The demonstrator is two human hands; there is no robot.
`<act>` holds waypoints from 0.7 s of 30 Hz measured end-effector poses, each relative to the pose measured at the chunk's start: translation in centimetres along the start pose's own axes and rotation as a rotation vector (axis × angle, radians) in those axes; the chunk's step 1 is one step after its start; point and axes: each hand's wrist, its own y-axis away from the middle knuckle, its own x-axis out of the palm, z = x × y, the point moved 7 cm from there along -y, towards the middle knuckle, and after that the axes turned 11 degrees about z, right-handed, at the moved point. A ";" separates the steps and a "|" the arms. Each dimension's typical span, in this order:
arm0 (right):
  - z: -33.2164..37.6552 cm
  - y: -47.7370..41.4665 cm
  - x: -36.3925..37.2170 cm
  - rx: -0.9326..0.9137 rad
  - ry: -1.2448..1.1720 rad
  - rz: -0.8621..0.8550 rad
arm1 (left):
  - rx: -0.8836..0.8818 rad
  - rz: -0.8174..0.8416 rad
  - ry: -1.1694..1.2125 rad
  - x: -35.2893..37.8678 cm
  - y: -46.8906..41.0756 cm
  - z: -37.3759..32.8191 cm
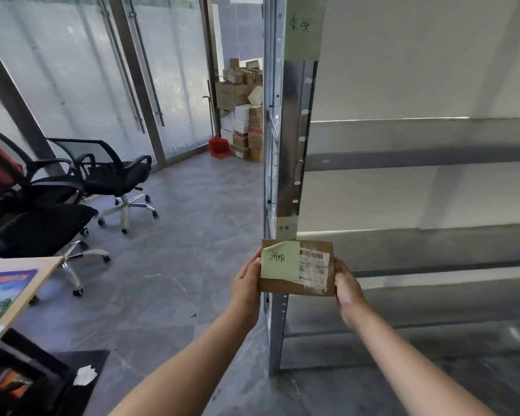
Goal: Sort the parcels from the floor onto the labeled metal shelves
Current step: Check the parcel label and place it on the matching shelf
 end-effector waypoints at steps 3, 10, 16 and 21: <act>0.2 -0.6 -1.8 0.004 -0.003 -0.018 | -0.024 0.007 0.003 1.4 -0.6 0.1; 1.5 -1.9 -3.0 -0.013 0.008 0.057 | 0.000 -0.032 0.013 3.1 -2.7 0.5; 0.5 -2.6 -4.0 0.023 0.018 0.117 | -0.020 -0.103 0.019 3.6 -2.6 2.0; 1.4 -3.6 -4.5 0.016 0.008 0.139 | -0.010 -0.169 0.028 3.5 -3.0 2.3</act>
